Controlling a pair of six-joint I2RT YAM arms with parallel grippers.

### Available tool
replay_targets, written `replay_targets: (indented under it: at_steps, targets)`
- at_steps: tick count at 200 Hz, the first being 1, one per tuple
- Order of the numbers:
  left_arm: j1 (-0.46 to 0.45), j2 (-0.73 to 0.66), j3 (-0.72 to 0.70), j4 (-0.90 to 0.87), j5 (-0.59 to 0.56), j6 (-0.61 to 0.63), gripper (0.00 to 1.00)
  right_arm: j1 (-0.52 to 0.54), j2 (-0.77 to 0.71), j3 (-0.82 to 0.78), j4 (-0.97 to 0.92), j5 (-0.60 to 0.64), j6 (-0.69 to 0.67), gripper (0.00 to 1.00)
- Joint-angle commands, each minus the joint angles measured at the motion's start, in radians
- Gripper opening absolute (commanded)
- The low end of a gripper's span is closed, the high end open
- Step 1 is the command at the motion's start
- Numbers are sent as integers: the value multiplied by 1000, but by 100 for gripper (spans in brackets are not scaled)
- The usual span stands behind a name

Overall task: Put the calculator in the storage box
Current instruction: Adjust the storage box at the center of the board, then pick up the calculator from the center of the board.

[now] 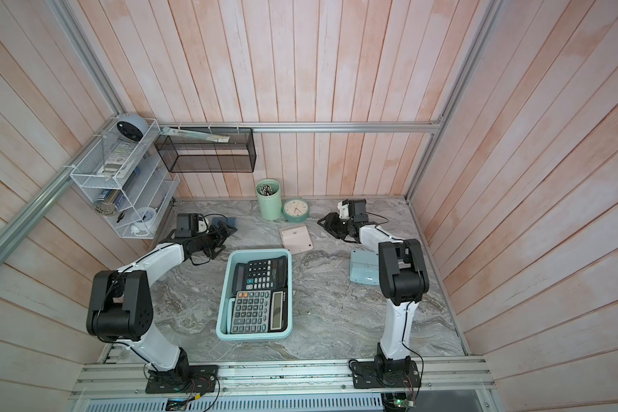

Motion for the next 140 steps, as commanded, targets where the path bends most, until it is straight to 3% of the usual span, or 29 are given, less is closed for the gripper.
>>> replay_targets:
  at_steps: [1,38,89,140]
  targets:
    - [-47,65,46,140,49,-38,96,-6,81,66,24,-73,8,52]
    - [-102,223,84,298,97,-118,95,-3,183,122,32,-128,21,55]
    - [-145,350,130,430,125,-183,93,46,267,178,6,-184,10,70]
    - [-169,408,151,499,138,-224,89,104,311,192,62,-231,62,69]
